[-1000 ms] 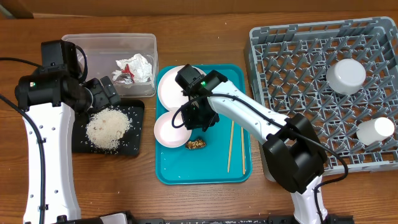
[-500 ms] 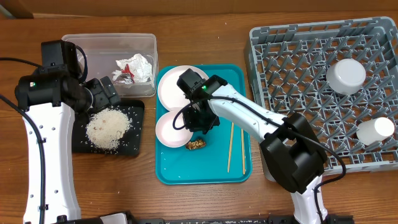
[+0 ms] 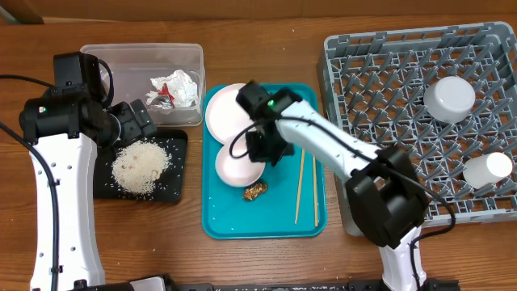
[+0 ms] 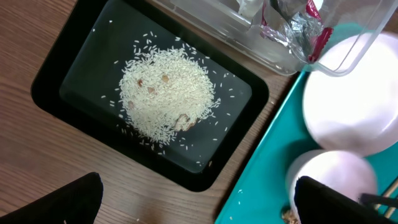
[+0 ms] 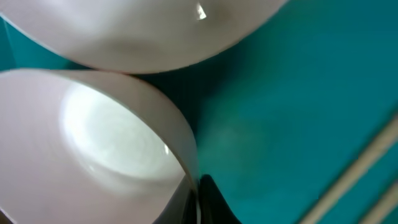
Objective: Sort waste into correct bins and load items into the dishwasher
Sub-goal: 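Carry the pink bowl into the dish rack and release it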
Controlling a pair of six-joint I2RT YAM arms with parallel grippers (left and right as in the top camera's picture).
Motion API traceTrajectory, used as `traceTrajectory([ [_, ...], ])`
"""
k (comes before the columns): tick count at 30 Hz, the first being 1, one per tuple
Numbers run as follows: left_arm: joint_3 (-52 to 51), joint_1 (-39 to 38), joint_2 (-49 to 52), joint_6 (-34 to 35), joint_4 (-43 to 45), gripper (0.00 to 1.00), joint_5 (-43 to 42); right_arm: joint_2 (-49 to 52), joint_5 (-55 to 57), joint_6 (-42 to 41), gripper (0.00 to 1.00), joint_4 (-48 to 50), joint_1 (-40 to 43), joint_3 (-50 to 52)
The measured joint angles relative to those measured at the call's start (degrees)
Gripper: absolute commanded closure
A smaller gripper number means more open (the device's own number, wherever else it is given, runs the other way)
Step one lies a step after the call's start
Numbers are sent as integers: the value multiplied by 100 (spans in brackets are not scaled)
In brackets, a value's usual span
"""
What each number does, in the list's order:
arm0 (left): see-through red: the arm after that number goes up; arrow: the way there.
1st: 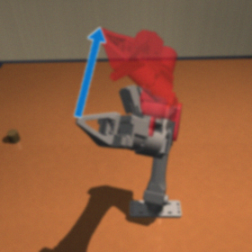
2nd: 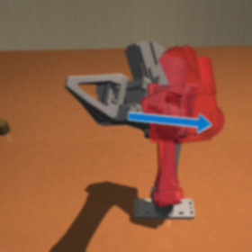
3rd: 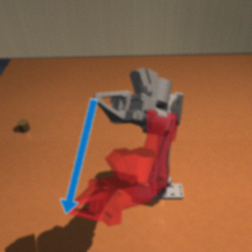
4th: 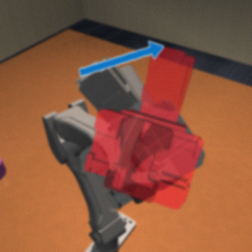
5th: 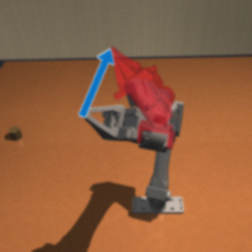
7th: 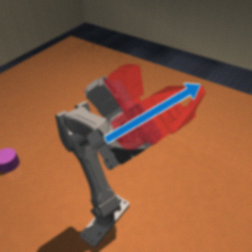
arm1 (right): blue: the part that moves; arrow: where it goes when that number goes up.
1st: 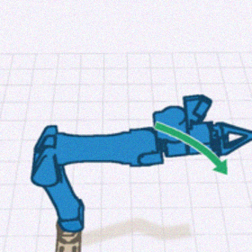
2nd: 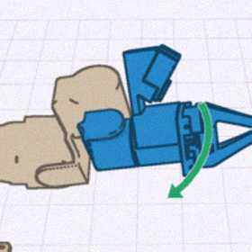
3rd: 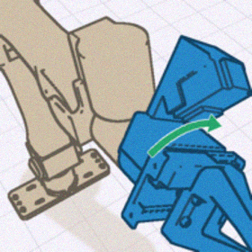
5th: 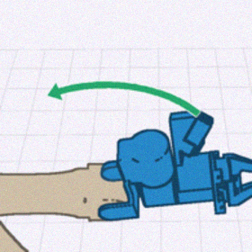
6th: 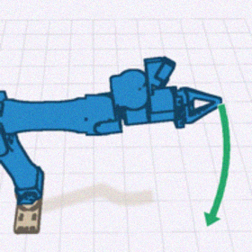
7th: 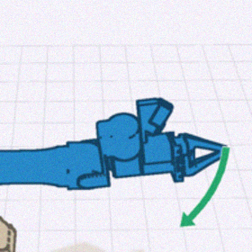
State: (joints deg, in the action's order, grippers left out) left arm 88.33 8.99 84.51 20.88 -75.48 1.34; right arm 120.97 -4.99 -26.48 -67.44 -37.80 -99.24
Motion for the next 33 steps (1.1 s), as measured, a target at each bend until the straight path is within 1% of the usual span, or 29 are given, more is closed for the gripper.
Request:
traceTrajectory([
  [5, 0, 0, 0, 0, 4, 0, 0, -619, 986, -4, 96, 13, 546, -420],
  [9, 0, 0, 0, 0, 4, 0, 0, -1388, 2197, 13, 96, 219, 1139, -555],
  [11, 0, 0, 0, 0, 9, 0, 0, -1609, 2861, 85, 96, 328, 1414, -616],
  [16, 0, 0, 0, 0, 46, 0, 0, -1637, 4741, 321, 96, 640, 2079, -647],
  [21, 0, 0, 0, 0, 48, 0, 0, -1547, 6127, 413, 96, 1246, 2664, -645],
  [27, 0, 0, 0, 0, 48, 0, 0, -1388, 6887, 431, 96, 1738, 3394, -647],
  [33, 0, 0, 0, 2, 48, 0, 0, -876, 7036, 444, 96, 1770, 3950, -647],
])
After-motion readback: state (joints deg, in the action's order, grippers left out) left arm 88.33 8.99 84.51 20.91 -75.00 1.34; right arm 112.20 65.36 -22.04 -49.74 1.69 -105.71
